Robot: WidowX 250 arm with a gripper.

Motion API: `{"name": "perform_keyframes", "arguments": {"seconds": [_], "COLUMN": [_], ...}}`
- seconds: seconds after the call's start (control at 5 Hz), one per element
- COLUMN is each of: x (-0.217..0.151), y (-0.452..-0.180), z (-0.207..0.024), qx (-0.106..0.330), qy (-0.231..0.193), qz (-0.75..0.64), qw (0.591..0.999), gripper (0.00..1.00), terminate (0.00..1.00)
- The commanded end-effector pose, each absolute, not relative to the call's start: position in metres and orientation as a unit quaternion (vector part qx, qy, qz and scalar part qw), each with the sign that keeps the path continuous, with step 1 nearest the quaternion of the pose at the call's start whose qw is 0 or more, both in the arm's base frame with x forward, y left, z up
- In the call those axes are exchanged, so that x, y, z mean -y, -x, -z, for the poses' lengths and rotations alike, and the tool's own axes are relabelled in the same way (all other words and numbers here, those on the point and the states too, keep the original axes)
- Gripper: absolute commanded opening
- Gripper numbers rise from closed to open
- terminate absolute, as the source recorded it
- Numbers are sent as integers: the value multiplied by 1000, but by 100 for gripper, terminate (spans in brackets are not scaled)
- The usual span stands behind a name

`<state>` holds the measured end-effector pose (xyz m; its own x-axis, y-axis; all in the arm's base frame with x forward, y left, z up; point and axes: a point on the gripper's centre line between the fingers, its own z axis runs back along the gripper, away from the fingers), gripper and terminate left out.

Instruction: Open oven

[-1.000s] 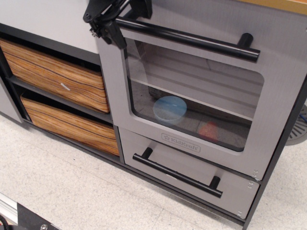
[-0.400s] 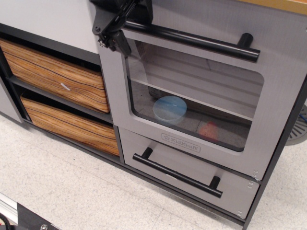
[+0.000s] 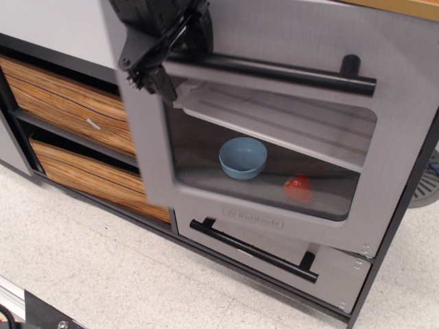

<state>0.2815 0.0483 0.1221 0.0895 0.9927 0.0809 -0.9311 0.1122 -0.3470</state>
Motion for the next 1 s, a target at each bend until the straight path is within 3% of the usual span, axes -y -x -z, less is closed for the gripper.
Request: {"name": "perform_keyframes", "arguments": {"seconds": [0.0, 0.2, 0.4, 0.6, 0.8], "x": [-47, -43, -48, -63, -90], "y": [-268, -256, -220, -194, -186], "z": [-147, -169, -173, -144, -115], "qx": [164, 177, 160, 115, 97], "qy": [114, 97, 85, 31, -20], "qz": [-586, -504, -440, -386, -362], "qw": [785, 840, 880, 915, 927], "gripper": [100, 100, 100, 100, 100], "terminate": [0, 0, 0, 0, 0]}}
